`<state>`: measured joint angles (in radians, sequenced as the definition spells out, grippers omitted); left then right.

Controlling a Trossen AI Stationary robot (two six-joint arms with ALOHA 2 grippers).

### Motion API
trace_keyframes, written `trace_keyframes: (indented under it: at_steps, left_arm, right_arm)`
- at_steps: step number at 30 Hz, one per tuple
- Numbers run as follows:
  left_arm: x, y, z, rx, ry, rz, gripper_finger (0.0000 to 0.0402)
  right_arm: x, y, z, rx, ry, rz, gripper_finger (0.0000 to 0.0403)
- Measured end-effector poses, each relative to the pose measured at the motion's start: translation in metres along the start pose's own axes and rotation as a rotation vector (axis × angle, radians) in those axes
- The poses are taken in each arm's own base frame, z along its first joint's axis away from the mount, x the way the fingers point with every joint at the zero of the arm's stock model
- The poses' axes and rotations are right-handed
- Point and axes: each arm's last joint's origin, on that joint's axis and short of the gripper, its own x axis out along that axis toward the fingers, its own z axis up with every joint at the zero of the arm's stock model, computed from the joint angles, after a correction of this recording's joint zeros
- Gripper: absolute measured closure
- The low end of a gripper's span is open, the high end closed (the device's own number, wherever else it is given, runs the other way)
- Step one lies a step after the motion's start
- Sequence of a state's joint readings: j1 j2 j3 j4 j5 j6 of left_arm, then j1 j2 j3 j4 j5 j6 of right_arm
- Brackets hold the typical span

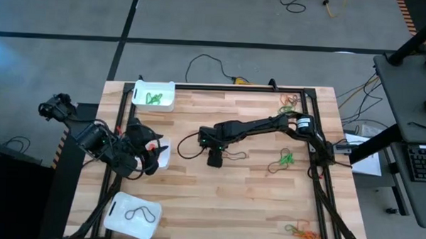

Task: Sort rubber bands into baskets
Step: Put the black rubber band into bottom the white bin

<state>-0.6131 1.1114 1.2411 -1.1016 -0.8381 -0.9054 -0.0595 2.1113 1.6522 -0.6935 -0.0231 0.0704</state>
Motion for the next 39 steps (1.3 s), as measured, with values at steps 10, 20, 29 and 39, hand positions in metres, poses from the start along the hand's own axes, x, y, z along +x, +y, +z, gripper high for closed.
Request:
trace_keyframes:
  at_steps: [10, 20, 29, 39]
  left_arm:
    - [-0.005, -0.003, -0.005, 0.008, 0.030, -0.039, 0.0216]
    - [-0.005, -0.002, -0.004, 0.002, 0.019, -0.031, 0.0216]
    - [-0.005, -0.002, -0.004, -0.006, 0.017, -0.029, 0.0216]
    - [-0.005, -0.002, -0.005, -0.010, 0.018, -0.027, 0.0216]
  right_arm:
    - [0.012, -0.003, -0.012, -0.015, 0.021, -0.003, 0.0306]
    - [-0.001, -0.002, 0.008, -0.001, -0.080, 0.006, 0.0390]
    - [-0.005, -0.007, 0.022, 0.075, -0.200, 0.019, 0.0390]
    - [-0.011, 0.009, 0.018, 0.120, -0.102, 0.497, 0.0390]
